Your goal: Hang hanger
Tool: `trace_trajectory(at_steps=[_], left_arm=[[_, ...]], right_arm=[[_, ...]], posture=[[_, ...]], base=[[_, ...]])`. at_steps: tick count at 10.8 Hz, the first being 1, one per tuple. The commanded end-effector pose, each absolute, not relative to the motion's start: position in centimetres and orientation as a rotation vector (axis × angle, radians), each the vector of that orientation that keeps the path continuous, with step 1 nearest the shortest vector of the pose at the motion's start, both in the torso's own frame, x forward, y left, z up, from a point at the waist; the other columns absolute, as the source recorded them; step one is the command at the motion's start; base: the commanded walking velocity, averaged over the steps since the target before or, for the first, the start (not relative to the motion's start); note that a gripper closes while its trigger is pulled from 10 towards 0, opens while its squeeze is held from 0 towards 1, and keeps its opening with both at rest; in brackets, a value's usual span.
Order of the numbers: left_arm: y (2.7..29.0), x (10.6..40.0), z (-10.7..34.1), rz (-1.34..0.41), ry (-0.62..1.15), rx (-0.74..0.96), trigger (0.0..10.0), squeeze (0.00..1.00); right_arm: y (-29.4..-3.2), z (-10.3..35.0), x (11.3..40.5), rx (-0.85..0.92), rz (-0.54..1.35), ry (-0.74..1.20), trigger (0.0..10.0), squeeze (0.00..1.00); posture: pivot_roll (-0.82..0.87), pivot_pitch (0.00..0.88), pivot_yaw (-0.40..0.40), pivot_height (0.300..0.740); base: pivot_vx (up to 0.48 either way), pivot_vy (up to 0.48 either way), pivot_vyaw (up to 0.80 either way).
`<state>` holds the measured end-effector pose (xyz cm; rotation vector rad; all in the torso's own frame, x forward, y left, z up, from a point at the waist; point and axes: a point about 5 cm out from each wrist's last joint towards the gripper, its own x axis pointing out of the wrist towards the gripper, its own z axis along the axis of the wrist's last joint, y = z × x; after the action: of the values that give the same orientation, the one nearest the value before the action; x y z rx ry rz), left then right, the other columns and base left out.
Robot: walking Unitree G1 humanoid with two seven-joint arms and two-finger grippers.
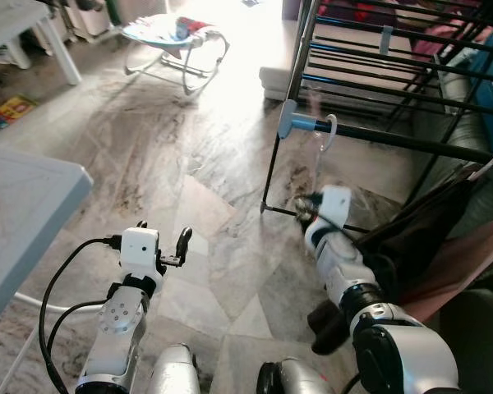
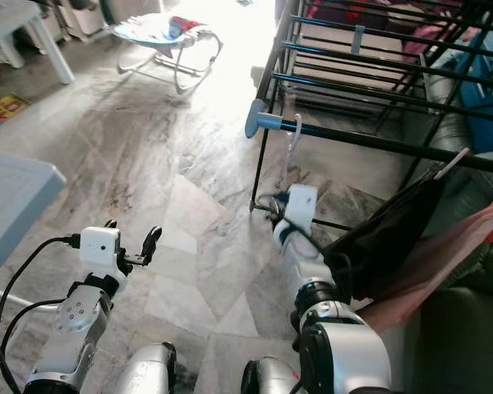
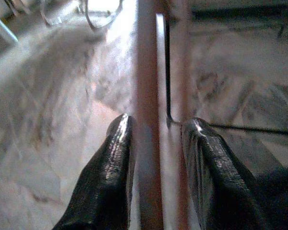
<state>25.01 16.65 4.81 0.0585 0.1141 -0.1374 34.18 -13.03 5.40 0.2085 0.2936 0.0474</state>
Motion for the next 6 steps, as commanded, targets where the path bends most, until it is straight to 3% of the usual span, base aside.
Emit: trace_trajectory(at_steps=[1, 6], left_arm=[[16.6, 24.7, 4.5, -0.136, 0.133, 0.065, 10.0, 0.00], [16.0, 24.9, 4.0, -0.146, 0.154, 0.067, 10.0, 0.00]], right_arm=[[-13.2, 5.5, 34.1, 0.202, 0.055, 0.260, 10.0, 1.00], [-15.6, 3.9, 30.8, 0.184, 0.110, 0.170, 10.0, 1.00]], posture=[[0.16, 0.124, -0.038, 0.740], [0.14, 0.112, -0.043, 0.740]], base=[[0.000, 0.000, 0.00], [0.000, 0.000, 0.00]])
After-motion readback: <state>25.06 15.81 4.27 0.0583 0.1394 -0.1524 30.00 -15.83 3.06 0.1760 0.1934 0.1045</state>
